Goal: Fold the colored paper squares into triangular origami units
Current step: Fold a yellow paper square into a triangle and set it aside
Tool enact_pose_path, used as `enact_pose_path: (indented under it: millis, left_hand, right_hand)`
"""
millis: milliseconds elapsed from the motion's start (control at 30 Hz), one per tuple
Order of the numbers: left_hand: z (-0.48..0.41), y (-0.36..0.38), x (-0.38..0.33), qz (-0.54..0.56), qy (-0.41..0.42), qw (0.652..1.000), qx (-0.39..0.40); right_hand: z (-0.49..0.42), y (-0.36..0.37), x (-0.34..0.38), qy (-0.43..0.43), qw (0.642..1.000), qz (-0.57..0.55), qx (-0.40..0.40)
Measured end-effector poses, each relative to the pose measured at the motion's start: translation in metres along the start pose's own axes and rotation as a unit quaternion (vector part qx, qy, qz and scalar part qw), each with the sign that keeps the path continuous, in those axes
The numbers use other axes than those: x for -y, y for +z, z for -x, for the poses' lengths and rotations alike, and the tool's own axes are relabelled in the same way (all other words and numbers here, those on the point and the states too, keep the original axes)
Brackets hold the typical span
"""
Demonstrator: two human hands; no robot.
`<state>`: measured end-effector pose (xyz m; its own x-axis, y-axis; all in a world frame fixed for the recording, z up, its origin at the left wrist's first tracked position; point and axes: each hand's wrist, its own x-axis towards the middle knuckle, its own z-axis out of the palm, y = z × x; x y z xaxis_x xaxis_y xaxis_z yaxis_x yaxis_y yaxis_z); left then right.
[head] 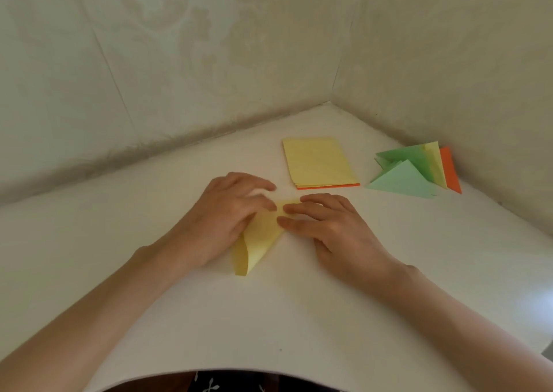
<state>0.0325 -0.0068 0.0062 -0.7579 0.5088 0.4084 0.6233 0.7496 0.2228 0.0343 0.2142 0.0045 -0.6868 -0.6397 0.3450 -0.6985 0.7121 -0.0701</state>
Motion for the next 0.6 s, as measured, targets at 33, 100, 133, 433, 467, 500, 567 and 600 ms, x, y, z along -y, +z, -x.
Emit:
enact_pose_path:
  millis: [33,100,133,433,467,500,567,600]
  left_hand:
    - [0.000,0.001,0.001,0.000,0.030,0.999,0.021]
    - [0.000,0.002,0.002,0.018,0.043,0.998,0.050]
    - [0.000,0.002,0.003,0.028,0.040,0.997,0.057]
    - [0.003,0.007,0.009,0.093,0.029,0.993,0.060]
    - [0.004,0.007,0.008,0.096,0.025,0.993,0.059]
    - [0.004,0.006,0.008,0.097,0.022,0.993,0.060]
    - [0.005,0.005,0.006,0.093,0.014,0.993,0.066]
    - [0.005,0.004,0.005,0.092,0.009,0.993,0.068]
  right_hand:
    - [0.000,-0.001,0.000,0.008,1.000,-0.006,0.006]
    - [0.001,-0.002,-0.003,0.029,1.000,-0.005,0.006]
    - [0.001,-0.002,-0.005,0.036,0.999,0.003,-0.001]
    - [-0.007,0.003,0.000,0.096,0.990,0.100,0.003]
    - [-0.008,0.004,0.000,0.110,0.989,0.097,0.007]
    - [-0.008,0.004,0.001,0.117,0.989,0.093,0.012]
    - [-0.006,0.004,0.002,0.104,0.990,0.096,0.005]
    - [-0.004,0.003,0.002,0.084,0.992,0.098,0.002]
